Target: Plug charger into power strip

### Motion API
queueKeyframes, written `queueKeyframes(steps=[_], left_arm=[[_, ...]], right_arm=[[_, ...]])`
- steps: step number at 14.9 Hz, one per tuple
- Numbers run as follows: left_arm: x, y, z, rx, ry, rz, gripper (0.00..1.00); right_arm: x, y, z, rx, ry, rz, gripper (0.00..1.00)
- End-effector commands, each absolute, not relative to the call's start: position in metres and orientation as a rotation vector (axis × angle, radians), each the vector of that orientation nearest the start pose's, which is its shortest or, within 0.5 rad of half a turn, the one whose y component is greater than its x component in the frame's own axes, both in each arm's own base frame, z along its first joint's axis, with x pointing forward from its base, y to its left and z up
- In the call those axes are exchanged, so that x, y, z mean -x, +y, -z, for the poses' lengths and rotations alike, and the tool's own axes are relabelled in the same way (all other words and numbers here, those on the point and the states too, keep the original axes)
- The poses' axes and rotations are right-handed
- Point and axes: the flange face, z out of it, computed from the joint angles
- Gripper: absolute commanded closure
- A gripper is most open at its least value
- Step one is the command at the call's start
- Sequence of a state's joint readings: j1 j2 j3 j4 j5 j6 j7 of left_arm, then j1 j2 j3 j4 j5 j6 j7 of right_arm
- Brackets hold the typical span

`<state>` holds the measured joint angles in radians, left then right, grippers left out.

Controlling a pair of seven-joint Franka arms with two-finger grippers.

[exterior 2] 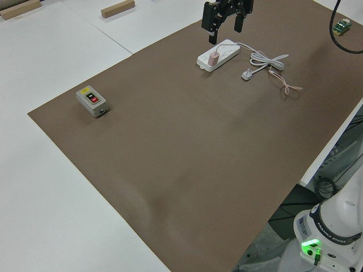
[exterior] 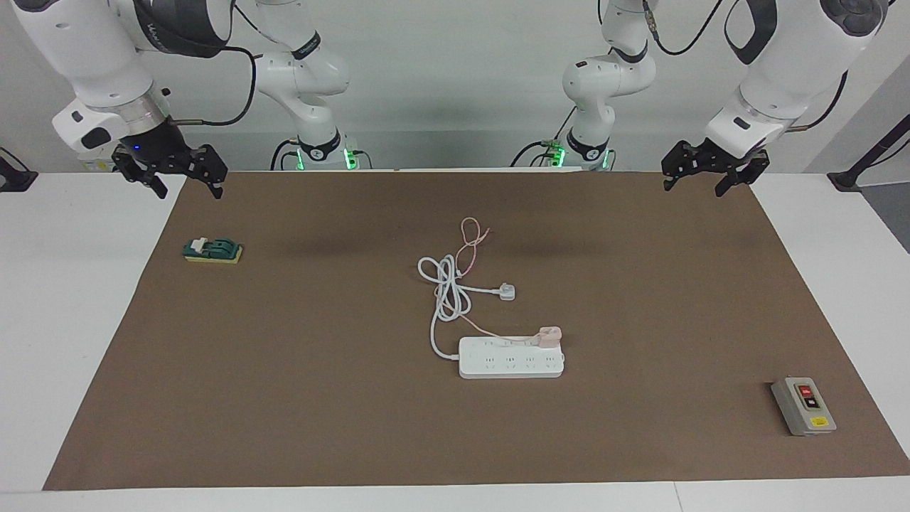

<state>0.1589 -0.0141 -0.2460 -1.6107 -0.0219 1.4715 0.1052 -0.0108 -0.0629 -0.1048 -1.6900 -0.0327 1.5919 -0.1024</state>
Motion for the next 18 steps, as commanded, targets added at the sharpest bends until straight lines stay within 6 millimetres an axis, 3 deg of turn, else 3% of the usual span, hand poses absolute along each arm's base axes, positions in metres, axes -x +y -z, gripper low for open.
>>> queueKeyframes(steps=[1,9,10,18], left_arm=[[-0.55,-0.04,-0.58,3.148,0.229,-0.27,0.0],[-0.547,-0.036,-0.593,3.153,0.162,-0.272,0.0],[-0.541,-0.035,-0.603,3.154,0.16,-0.241,0.0],[-0.54,-0.036,-0.602,3.155,0.166,-0.212,0.0]], right_arm=[[-0.529,-0.07,-0.606,3.171,0.015,-0.072,0.0],[-0.529,-0.07,-0.607,3.171,0.012,-0.072,0.0],[-0.529,-0.07,-0.606,3.17,0.012,-0.077,0.0],[-0.528,-0.071,-0.606,3.163,0.015,-0.083,0.0]])
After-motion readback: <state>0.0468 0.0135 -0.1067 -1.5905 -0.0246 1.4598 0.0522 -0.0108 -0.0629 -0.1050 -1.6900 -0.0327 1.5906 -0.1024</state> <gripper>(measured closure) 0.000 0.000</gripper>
